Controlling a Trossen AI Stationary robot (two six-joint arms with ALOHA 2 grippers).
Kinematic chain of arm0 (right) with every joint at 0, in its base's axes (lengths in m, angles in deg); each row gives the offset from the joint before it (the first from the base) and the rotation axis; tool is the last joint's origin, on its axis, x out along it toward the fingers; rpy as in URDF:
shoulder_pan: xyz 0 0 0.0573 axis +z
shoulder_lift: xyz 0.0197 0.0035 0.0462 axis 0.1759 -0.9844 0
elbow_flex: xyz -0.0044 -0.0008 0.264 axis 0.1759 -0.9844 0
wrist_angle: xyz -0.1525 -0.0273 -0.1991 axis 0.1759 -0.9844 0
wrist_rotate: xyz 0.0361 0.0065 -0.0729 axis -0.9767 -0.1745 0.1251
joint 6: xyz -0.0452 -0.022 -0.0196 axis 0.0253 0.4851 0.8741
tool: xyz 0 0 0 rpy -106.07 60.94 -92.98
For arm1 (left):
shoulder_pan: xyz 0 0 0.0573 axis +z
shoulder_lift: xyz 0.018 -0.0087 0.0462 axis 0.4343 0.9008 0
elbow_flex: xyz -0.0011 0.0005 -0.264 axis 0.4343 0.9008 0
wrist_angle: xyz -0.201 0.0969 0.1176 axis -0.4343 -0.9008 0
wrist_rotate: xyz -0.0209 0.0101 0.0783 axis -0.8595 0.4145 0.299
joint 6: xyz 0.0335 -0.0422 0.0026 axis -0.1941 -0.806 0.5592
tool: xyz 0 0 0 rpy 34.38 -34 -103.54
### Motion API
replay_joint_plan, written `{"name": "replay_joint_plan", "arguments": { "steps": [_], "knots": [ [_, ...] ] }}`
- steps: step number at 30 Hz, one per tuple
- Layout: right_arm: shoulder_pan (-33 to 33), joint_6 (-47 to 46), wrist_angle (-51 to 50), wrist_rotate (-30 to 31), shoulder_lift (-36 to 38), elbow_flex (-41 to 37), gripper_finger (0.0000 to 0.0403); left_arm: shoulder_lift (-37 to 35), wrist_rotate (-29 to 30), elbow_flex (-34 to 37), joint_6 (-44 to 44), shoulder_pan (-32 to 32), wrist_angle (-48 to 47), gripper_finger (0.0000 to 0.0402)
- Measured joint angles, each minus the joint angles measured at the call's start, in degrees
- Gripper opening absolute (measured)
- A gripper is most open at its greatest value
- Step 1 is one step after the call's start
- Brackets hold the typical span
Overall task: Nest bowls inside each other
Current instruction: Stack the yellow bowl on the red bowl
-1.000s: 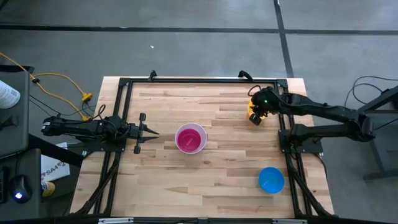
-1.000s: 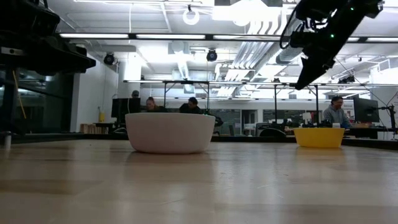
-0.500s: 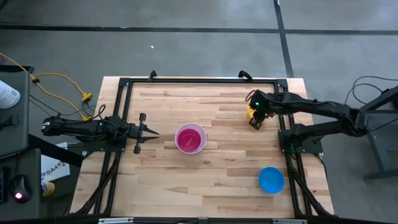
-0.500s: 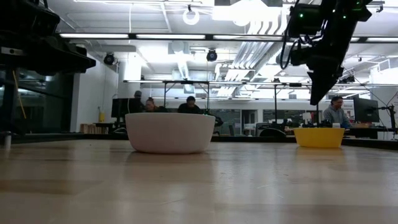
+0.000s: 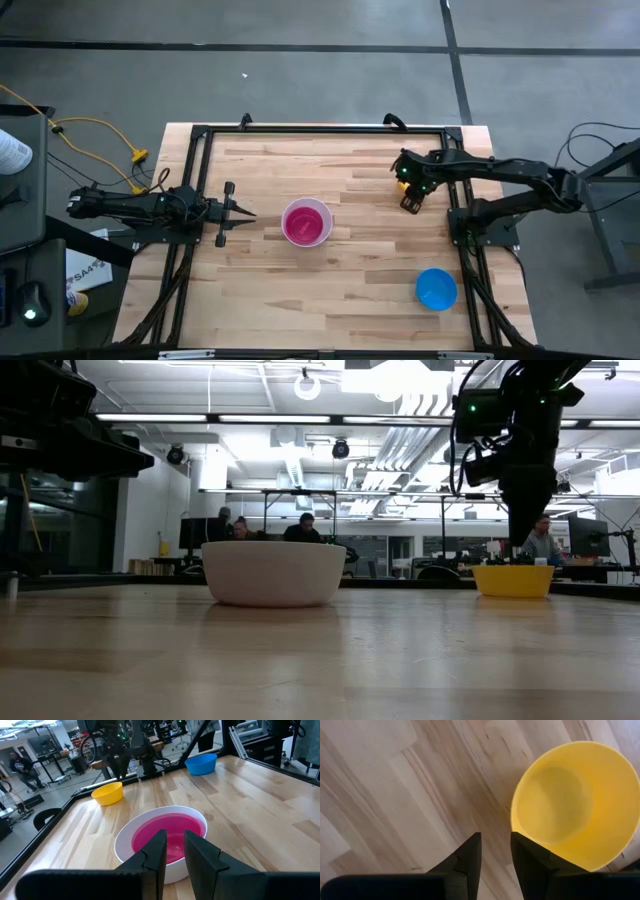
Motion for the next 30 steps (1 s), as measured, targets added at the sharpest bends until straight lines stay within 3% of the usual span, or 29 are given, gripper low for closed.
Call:
{"name": "replay_joint_plan", "arguments": {
  "steps": [9, 19, 30],
  "knots": [
    [0.1, 4.2, -2.5, 5.3, -0.1, 0.0, 0.0098, 0.0, 0.0, 0.0, 0.0, 0.0, 0.0, 0.0065],
    [2.1, 3.9, -4.8, 5.9, -0.6, 0.0, 0.0098, 0.0, 0.0, 0.0, 0.0, 0.0, 0.0, 0.0065],
    [1.0, -6.9, -0.3, 6.4, -5.8, 0.0, 0.0098, 0.0, 0.0, 0.0, 0.0, 0.0, 0.0, 0.0065]
  ]
}}
